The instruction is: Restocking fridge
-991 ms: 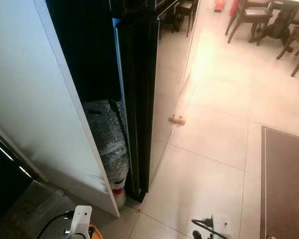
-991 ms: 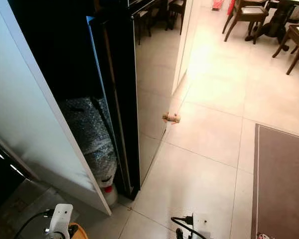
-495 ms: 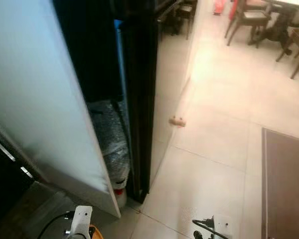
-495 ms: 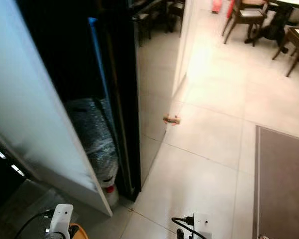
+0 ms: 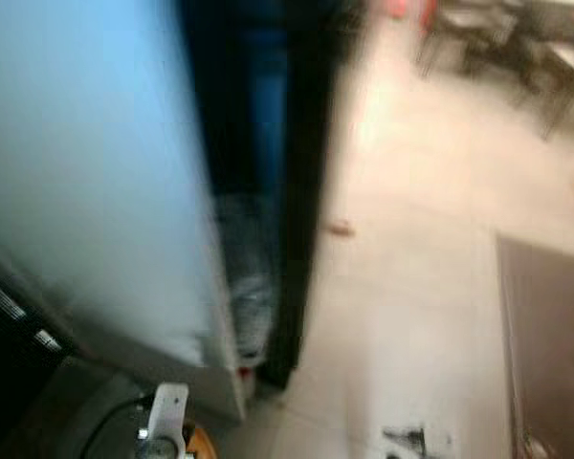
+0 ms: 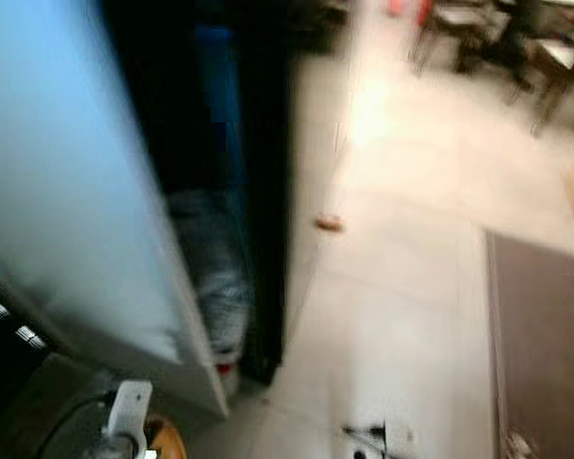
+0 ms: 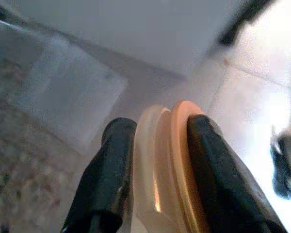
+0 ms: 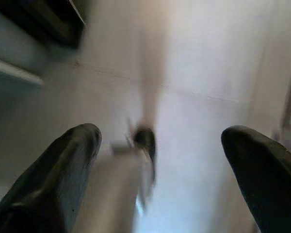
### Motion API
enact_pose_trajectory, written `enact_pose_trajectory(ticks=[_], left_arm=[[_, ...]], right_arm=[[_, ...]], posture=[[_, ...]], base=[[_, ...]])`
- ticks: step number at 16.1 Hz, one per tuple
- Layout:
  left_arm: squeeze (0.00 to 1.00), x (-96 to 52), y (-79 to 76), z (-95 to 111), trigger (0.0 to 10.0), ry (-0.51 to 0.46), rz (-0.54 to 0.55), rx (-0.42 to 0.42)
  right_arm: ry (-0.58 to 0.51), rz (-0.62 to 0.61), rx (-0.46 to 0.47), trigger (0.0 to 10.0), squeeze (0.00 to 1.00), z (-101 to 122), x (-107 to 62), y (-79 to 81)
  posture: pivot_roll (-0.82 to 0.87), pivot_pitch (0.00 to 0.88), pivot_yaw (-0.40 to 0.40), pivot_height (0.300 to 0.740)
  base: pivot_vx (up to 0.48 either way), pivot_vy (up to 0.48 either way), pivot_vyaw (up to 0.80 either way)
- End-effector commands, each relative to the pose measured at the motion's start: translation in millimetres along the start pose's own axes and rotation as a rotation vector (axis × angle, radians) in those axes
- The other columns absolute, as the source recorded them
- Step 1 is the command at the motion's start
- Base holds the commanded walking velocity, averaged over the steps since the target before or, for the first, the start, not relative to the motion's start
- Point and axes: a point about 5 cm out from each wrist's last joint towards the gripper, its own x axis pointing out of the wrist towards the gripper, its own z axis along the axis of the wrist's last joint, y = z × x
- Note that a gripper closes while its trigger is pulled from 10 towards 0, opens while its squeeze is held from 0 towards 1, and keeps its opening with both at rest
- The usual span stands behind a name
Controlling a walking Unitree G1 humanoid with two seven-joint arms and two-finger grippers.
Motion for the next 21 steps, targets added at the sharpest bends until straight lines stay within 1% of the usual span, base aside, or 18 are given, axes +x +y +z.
enact_pose_trajectory(ticks=[1,3,8,13,21], left_arm=[[0.0,-4.7,9.4,-26.9,10.0,0.103,0.021,0.012],[0.0,-4.6,9.2,-26.7,10.0,0.1,0.019,0.014],[0.0,-4.7,8.4,-26.1,10.0,0.087,0.011,0.003],[0.0,-5.1,5.1,-28.3,10.0,0.092,-0.009,-0.011],[0.0,-6.3,6.1,-33.2,10.0,0.109,-0.009,-0.011]], right_arm=[[0.011,0.015,0.013,10.0,0.0,-6.4,-0.6,6.9],[0.014,0.014,0.014,10.0,0.0,-6.7,-0.6,7.0],[0.017,0.014,0.011,10.0,0.0,-6.7,-0.5,6.9],[0.001,0.006,0.014,10.0,0.0,-5.6,-0.6,6.2],[-0.002,0.001,0.013,10.0,0.0,-5.5,-0.6,6.0]], posture=[[-0.11,0.014,0.006,0.74],[-0.11,0.015,0.006,0.74],[-0.11,0.019,0.006,0.74],[-0.11,0.022,0.003,0.74],[-0.11,0.022,0.002,0.74]], base=[[0.0,0.0,0.0],[0.0,0.0,0.0],[0.0,0.0,-0.78],[0.0,0.0,0.0],[0.0,0.0,0.0]])
